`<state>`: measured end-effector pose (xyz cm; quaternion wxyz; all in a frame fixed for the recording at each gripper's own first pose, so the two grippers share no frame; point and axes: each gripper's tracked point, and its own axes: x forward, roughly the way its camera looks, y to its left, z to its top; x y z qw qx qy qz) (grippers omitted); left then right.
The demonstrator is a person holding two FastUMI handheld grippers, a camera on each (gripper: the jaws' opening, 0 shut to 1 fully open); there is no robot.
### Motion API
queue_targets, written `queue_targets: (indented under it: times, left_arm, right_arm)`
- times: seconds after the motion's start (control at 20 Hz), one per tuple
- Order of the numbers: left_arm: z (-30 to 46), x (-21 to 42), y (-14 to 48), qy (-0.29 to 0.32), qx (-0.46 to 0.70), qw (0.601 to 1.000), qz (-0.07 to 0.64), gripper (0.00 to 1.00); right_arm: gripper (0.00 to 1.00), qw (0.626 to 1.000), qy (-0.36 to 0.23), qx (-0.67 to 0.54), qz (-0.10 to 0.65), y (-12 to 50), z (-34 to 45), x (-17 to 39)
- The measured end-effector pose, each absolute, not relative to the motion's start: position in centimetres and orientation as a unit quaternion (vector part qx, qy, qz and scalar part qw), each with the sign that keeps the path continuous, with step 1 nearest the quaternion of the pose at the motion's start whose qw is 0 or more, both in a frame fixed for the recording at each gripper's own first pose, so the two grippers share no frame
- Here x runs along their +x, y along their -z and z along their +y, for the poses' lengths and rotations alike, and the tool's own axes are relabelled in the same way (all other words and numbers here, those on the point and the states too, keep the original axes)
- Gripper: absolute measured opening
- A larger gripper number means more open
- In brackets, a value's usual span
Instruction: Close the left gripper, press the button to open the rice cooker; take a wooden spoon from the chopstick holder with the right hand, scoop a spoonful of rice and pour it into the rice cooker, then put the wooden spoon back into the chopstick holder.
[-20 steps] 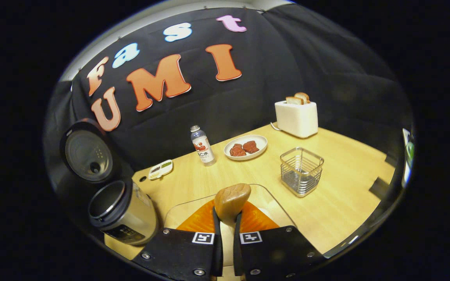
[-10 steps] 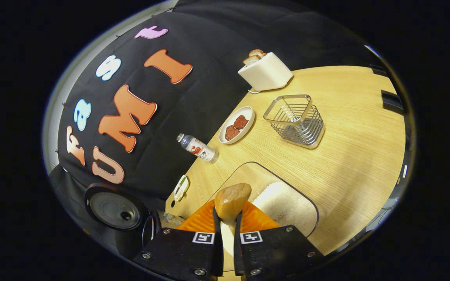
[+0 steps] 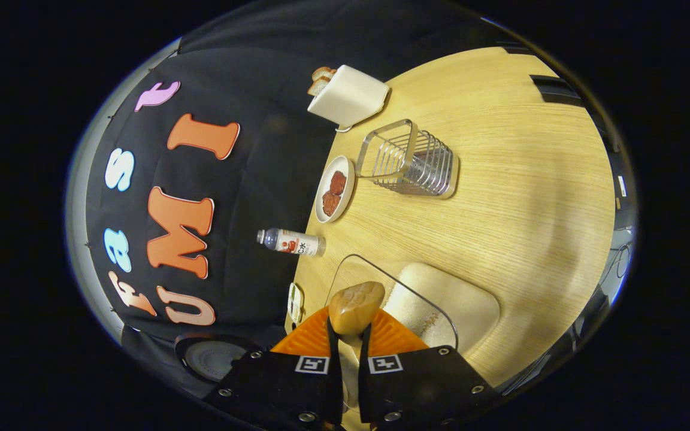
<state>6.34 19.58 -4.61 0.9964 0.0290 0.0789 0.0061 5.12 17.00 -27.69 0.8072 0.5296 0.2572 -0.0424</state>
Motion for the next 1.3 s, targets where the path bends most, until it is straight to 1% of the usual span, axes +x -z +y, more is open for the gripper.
queue_targets:
  times: [0.25, 0.35, 0.45, 0.55, 0.75, 1.0, 1.3]
  left_arm:
    - [20.1, 6.6, 4.4, -0.012, 0.026, 0.996, 0.081, 1.00]
    - [20.1, 6.8, 4.3, -0.014, 0.023, 0.996, 0.080, 0.97]
    - [20.1, 6.9, 3.9, -0.016, 0.021, 0.997, 0.077, 0.97]
    - [20.1, 6.8, 3.5, -0.016, 0.025, 0.997, 0.072, 1.00]
    - [20.1, 6.7, 3.3, -0.017, 0.033, 0.997, 0.066, 0.98]
    - [20.1, 6.4, 3.8, -0.015, 0.029, 0.997, 0.069, 0.97]
    - [19.3, 5.9, 4.7, -0.004, 0.028, 0.997, 0.072, 0.99]
  right_arm:
    - [0.10, 0.803, 0.042, 0.544, 0.239, 24.6, 15.4, 5.5]
    - [0.10, 0.799, 0.042, 0.549, 0.242, 24.0, 15.3, 5.4]
    - [0.10, 0.790, 0.044, 0.561, 0.243, 23.5, 15.1, 5.1]
    - [0.10, 0.781, 0.048, 0.575, 0.241, 22.7, 15.3, 5.1]
    - [0.10, 0.782, 0.039, 0.573, 0.240, 20.0, 16.4, 5.3]
    - [0.10, 0.781, 0.007, 0.578, 0.237, 15.5, 19.6, 6.2]
    - [0.10, 0.787, -0.038, 0.562, 0.254, 12.6, 26.3, 8.2]
